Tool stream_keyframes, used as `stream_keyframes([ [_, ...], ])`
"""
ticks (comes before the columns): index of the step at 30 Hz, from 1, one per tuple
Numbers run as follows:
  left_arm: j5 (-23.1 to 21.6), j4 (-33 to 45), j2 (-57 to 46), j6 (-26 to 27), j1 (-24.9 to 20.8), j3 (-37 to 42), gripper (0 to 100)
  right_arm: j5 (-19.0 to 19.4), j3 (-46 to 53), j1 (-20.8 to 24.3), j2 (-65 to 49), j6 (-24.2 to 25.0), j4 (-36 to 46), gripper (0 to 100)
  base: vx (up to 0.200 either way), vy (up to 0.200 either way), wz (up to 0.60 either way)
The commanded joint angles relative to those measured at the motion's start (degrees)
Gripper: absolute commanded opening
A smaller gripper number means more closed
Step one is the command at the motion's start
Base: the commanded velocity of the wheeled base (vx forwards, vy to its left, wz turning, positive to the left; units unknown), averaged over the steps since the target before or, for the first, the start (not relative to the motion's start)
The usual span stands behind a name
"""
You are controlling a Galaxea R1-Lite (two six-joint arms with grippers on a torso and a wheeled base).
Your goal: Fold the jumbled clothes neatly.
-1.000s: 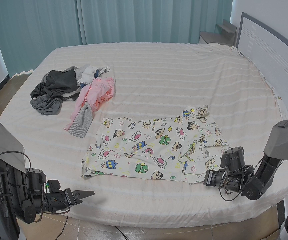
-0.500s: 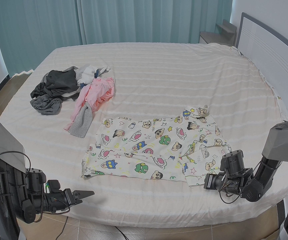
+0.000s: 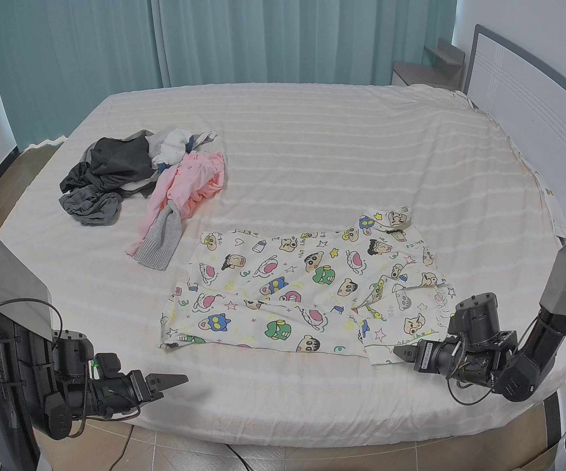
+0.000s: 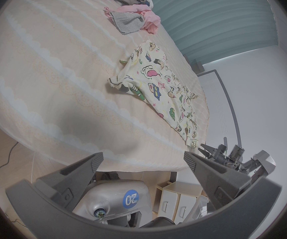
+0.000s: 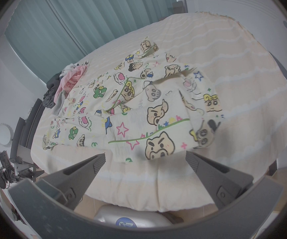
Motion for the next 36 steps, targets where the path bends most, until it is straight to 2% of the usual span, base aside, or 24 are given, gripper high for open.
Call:
stream_keyframes([
  [1,3.90,-1.02,-2.98,-2.65,-4.97,0.75,100,-1.35,5.36,-0.03,-6.96,0.18,-1.69,100,0.000,0.000,0.00],
  [3,14.36,-1.02,-4.38,-8.98,-11.56,-1.36,100,-3.20,8.44,-0.03,-7.49,0.09,-4.41,100,0.000,0.000,0.00],
  [7,32.64,-1.02,-2.89,-15.92,-18.59,-9.18,100,-4.16,11.69,0.15,-7.14,0.01,-11.62,100,0.000,0.000,0.00],
  [9,38.53,-1.02,-0.96,-17.50,-21.06,-12.00,100,-4.16,13.53,0.32,-6.79,-0.35,-15.57,100,0.000,0.000,0.00],
  [13,45.12,-1.02,1.50,-17.85,-22.02,-15.07,100,-4.16,16.70,0.32,-6.79,-0.43,-20.58,100,0.000,0.000,0.00],
  [26,47.76,-1.02,5.11,-19.44,-21.76,-20.70,100,-4.07,22.24,-1.00,-7.14,-0.17,-29.73,100,0.000,0.000,0.00],
  [36,48.02,-1.02,6.95,-18.91,-20.88,-24.83,100,-3.99,22.24,-2.31,-6.96,-0.26,-30.16,100,0.000,0.000,0.00],
])
